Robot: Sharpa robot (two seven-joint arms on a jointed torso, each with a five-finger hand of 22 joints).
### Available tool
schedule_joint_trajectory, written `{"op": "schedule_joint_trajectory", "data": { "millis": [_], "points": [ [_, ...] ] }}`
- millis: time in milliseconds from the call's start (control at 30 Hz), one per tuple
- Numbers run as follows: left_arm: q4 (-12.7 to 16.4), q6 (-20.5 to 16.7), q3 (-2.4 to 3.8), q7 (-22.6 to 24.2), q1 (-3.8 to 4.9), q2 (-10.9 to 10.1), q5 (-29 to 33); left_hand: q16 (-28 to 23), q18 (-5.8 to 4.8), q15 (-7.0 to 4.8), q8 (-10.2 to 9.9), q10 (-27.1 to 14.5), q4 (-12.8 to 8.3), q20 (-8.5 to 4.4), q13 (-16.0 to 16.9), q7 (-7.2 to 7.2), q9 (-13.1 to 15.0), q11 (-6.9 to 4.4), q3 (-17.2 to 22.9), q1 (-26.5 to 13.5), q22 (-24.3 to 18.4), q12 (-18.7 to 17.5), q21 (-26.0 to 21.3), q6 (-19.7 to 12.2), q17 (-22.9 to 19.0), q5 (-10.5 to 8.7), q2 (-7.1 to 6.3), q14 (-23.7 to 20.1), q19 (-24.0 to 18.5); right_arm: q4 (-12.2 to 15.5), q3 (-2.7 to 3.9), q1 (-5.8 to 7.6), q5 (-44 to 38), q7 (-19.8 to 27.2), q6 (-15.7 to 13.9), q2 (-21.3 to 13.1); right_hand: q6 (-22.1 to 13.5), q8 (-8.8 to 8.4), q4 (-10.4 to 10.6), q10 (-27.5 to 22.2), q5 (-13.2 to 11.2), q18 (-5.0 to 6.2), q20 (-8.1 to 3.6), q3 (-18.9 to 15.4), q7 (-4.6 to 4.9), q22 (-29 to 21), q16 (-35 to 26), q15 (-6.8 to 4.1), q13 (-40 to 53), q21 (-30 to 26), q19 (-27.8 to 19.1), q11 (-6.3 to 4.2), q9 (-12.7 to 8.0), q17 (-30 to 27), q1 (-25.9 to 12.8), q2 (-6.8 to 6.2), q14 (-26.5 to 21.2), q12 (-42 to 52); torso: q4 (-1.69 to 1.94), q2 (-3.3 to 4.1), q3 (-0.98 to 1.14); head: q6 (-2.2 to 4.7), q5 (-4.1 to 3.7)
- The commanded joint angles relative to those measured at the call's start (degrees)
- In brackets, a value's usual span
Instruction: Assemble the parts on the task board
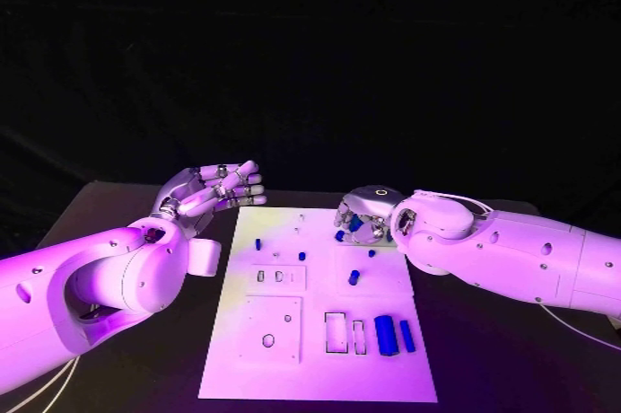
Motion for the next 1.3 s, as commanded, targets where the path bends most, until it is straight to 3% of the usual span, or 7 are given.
{"op": "schedule_joint_trajectory", "data": {
  "millis": [33, 600, 1100, 1300],
  "points": [
    [0.12, 1.18, 0.06, 0.12, 0.16, 0.07, -0.35, -0.24, 0.71, 0.03, -0.25, 0.47, 0.01, 0.05, -0.08, 0.15, -0.09, 0.09, -0.28, 0.34, 0.07, -0.19, 0.25, 0.30, 0.08, -0.21, 0.02, 0.49, 0.29, -0.17, 0.01, -0.02, -1.79, -0.92, 2.29, 0.21, -0.03, -0.05, 0.19, -0.46, 0.07, -0.55, 0.01, 0.36, 0.16, 1.06, 0.75, 0.29, -0.11, 0.73, 0.66, 0.10, 0.09, 0.80, 0.14, -0.60, 2.58, -0.20, -0.02, 0.31, 0.03, 0.05, -0.06],
    [0.13, 1.49, 0.07, -0.11, 0.42, -0.20, -0.35, -0.35, 0.70, 0.05, -0.32, 0.43, -0.01, 0.03, -0.10, 0.18, -0.10, 0.12, -0.31, 0.39, 0.11, -0.30, 0.33, 0.29, 0.08, -0.20, 0.05, 0.47, 0.27, -1.62, -0.03, -0.19, -1.93, -0.60, 2.39, 1.06, 1.10, 0.28, 0.97, 0.47, -0.48, -1.13, 0.14, 1.58, 0.23, 4.92, 3.08, 0.34, -0.04, 3.24, 2.12, 0.03, 0.39, 2.97, 0.37, 0.26, 2.57, 0.10, 0.11, 0.83, -0.02, 0.15, -0.40],
    [0.06, 1.82, 0.08, -0.33, 0.66, -0.20, -0.32, -0.80, 0.62, 0.17, -0.59, 0.34, -0.30, 0.01, -0.11, 0.23, -0.12, 0.19, -0.32, 0.89, 0.19, -0.67, 0.50, 0.24, 0.05, -0.17, 0.15, 0.25, 0.00, -2.32, -0.03, -0.20, -1.11, -0.16, 0.70, 1.60, 4.07, 1.35, 2.82, 3.96, -1.15, -1.79, -0.40, 2.66, -0.96, 9.10, 4.45, -0.47, 0.55, 5.82, 3.89, -1.12, 1.34, 3.92, 0.22, 1.43, 2.45, 0.76, 0.06, 1.13, -0.05, -0.07, -0.25],
    [-0.02, 1.71, 0.08, -0.42, 0.71, -0.20, -0.32, -0.93, 0.61, 0.20, -0.70, 0.30, -0.41, 0.01, -0.12, 0.30, -0.13, 0.24, -0.31, 1.08, 0.22, -0.81, 0.56, 0.20, 0.06, -0.19, 0.21, 0.23, -0.10, -2.35, -0.03, -0.20, -0.56, 0.00, 0.57, 1.63, 4.20, 1.38, 2.90, 4.16, -1.13, -1.84, -0.50, 2.73, -1.03, 9.42, 4.50, -0.56, 0.60, 6.01, 4.03, -1.21, 1.44, 3.92, 0.31, 1.43, 2.43, 0.74, 0.05, 1.21, -0.08, -0.13, -0.26]
  ]
}}
